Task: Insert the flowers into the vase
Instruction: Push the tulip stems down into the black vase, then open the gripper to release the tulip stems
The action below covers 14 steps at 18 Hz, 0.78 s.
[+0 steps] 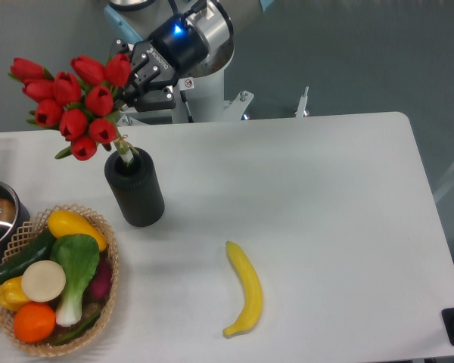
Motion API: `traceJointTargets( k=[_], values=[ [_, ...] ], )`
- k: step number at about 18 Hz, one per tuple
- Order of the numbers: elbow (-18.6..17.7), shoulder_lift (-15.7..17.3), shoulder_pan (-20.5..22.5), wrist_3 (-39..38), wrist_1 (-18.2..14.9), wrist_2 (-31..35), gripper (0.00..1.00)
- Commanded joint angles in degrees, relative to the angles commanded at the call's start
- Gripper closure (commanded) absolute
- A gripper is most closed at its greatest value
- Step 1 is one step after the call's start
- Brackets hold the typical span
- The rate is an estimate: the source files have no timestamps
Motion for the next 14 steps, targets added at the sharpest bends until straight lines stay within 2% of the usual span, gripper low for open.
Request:
traceJointTargets(
  k=[4,10,12,14],
  values=[
    [-2.90,-0.09,-0.09,2.64,0.17,0.17,1.00],
    [-5.01,-1.05,-0.18,4.58,0.35,0.61,0.99],
    [-5.98,-1.23,-0.18,4.67,0.18,1.23,0.95],
    [-6.86,-1.32,-0.18,4.67,0.18,2.63,0.79]
  ],
)
